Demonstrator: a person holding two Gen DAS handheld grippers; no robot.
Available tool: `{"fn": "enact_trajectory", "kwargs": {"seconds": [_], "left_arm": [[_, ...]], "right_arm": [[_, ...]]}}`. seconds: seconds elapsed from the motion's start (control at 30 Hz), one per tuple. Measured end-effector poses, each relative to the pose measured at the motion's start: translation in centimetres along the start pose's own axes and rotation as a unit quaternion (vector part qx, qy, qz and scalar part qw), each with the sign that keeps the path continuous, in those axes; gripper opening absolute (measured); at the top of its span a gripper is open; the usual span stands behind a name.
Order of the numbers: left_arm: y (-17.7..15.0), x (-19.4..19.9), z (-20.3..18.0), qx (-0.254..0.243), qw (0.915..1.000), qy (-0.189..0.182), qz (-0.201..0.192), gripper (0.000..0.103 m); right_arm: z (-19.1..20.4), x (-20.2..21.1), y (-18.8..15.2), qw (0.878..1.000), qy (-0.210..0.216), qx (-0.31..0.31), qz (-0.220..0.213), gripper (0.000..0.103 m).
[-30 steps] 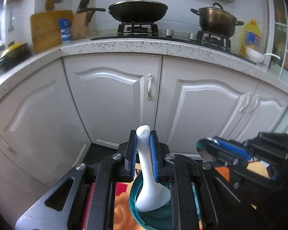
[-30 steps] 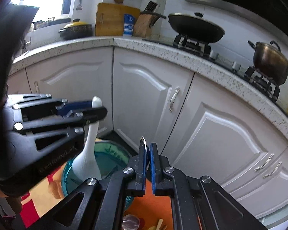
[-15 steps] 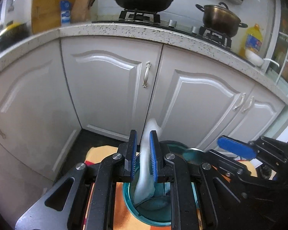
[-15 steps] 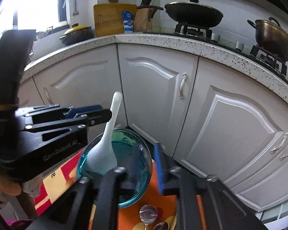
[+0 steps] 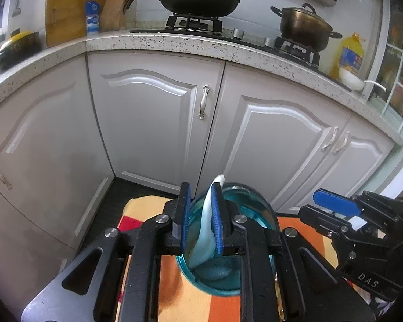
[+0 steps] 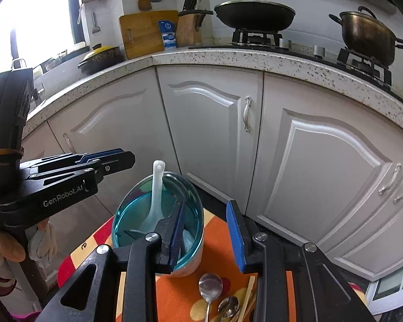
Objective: Organize utensils
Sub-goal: 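Carry the white spoon over the teal-lidded cup and drop it in with the left tool, then move the left tool back to the pile and grasp a metal fork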
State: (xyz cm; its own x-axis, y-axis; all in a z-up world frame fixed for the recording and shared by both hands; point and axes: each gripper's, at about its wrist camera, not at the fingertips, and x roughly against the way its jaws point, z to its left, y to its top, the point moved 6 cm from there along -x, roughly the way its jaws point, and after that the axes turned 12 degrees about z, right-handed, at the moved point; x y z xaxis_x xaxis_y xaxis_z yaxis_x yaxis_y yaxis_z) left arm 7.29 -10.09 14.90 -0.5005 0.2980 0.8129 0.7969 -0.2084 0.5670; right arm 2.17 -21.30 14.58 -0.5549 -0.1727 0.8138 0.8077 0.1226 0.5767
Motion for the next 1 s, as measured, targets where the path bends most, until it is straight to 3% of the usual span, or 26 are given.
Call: {"fn": "enact_trajectory", "kwargs": {"seconds": [0.17,0.23,0.3,0.73,1.0], "left_arm": [[-0.8,1.1,-0.4,-0.002,1.0000,0.005,-0.005,0.038],[-1.2,1.8,-0.7,-0.002,1.0000,0.006,-0.006,0.041],[-1.7,2.2,-1.0,-0.004,1.0000,0.007,-0.004,0.042],[-6.1,5.1,-4.7,-0.042,0.9991,-0.004,0.002,0.045],[-9.6,4.5,-5.5,-0.044,0.9978,-0.033,0.038,0.045]], "right_arm": [[-0.3,1.0,-1.3,1.000,0.004,-0.016,0.002,0.032],[-0.3,1.5,-2.0,1.000,0.007,-0.022,0.001,0.035],[-0.3,1.9,-2.8,1.000,0.005,-0.027,0.004,0.039],[-1.4,5.1,-9.1,0.997,0.000,-0.071,0.014,0.040],[-2.8,5.4,-13.1,0.995,-0.008,-0.094,0.036,0.040]]}}
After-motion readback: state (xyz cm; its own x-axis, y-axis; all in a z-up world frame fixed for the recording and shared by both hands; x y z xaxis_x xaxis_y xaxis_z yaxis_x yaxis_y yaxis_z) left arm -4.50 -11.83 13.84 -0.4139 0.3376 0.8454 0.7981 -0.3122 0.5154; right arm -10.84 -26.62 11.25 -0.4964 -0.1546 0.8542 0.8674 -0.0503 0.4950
